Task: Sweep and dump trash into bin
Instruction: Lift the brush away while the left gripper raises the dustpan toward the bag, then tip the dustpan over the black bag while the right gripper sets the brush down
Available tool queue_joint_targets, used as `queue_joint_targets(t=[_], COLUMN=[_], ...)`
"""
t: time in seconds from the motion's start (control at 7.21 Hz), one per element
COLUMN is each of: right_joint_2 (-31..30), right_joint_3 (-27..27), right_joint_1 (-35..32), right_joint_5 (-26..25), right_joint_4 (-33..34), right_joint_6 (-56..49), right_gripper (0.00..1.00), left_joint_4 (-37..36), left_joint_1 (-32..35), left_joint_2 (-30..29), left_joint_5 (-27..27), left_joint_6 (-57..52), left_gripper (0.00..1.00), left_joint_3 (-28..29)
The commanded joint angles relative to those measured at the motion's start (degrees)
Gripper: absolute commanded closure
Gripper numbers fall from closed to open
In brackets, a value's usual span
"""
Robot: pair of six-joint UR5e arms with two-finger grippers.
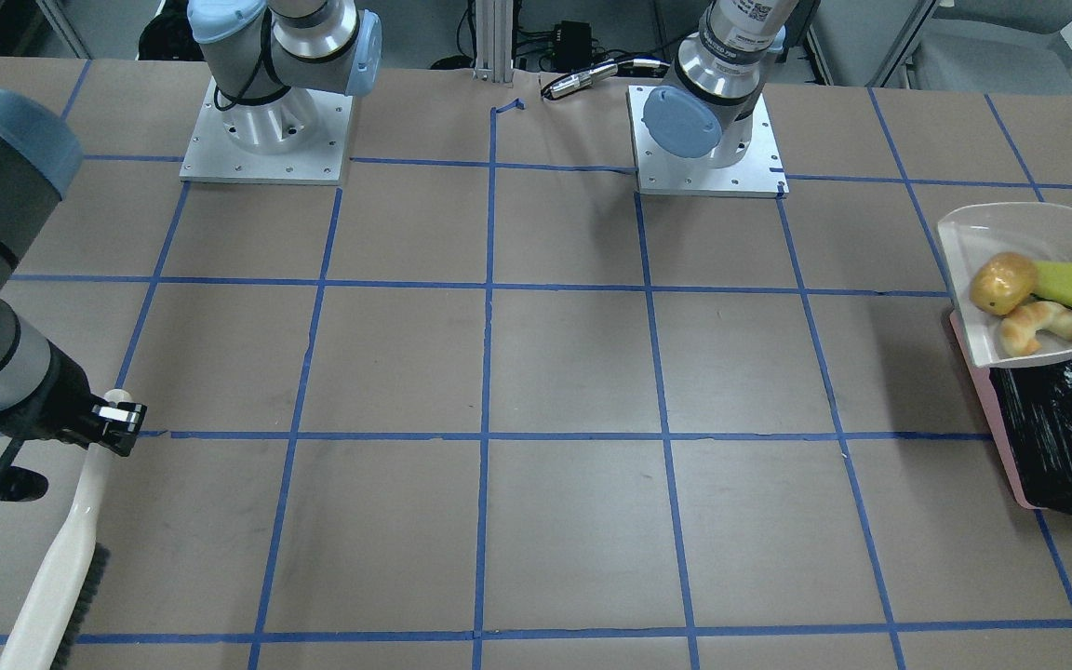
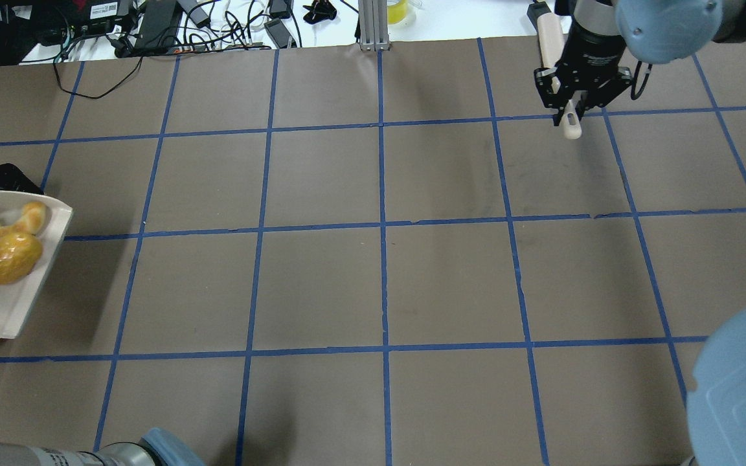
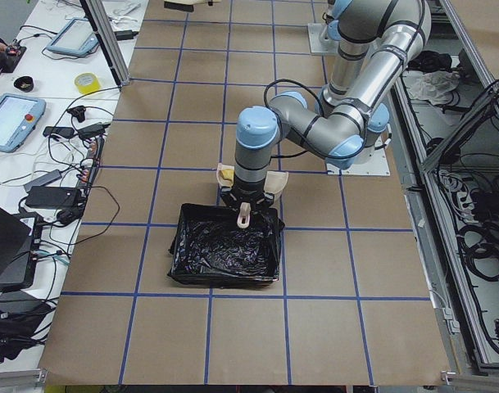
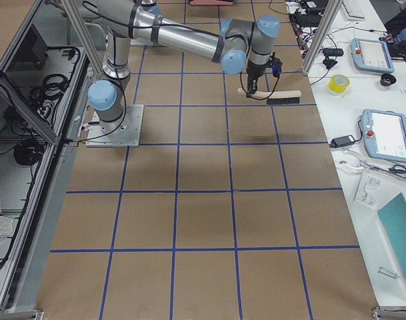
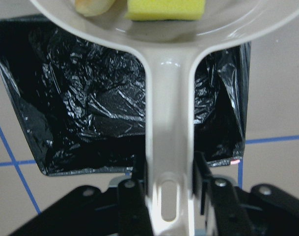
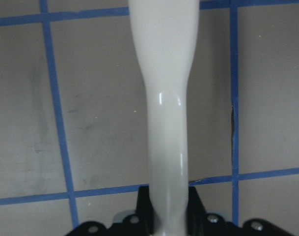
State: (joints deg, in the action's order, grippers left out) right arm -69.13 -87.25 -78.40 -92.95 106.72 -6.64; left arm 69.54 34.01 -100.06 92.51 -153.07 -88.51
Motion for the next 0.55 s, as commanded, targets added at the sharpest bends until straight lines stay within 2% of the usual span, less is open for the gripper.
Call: queue_joint_targets(t=[0.0, 0.14, 0.28, 0.42], right_joint_2=[0.1, 0.2, 0.2, 0.1], right_joint_3=[-6.2, -7.7, -8.3, -8.3], right_joint_1=[3.8, 3.9, 4.0, 4.1], right_joint_5=[0.6, 0.8, 0.4, -0.2], right_joint_4=[3.8, 3.3, 3.8, 3.8], right_joint_6=[-1.9, -4.5, -11.7, -11.9], right_gripper=[1.00, 1.00, 1.00, 1.00], left_joint_4=[-2.8, -4.9, -6.5, -11.0], left_joint_1=[-4.8, -5.9, -6.0, -6.0], left_joint_2=[-1.1, -2.6, -4.2, -5.8], left_joint_5=[0.2, 0.2, 0.4, 2.2], left_joint_6=[-2.5, -2.6, -2.6, -2.6], left_gripper=[1.00, 1.00, 1.00, 1.00], left_joint_3=[4.7, 7.4, 9.7, 9.3])
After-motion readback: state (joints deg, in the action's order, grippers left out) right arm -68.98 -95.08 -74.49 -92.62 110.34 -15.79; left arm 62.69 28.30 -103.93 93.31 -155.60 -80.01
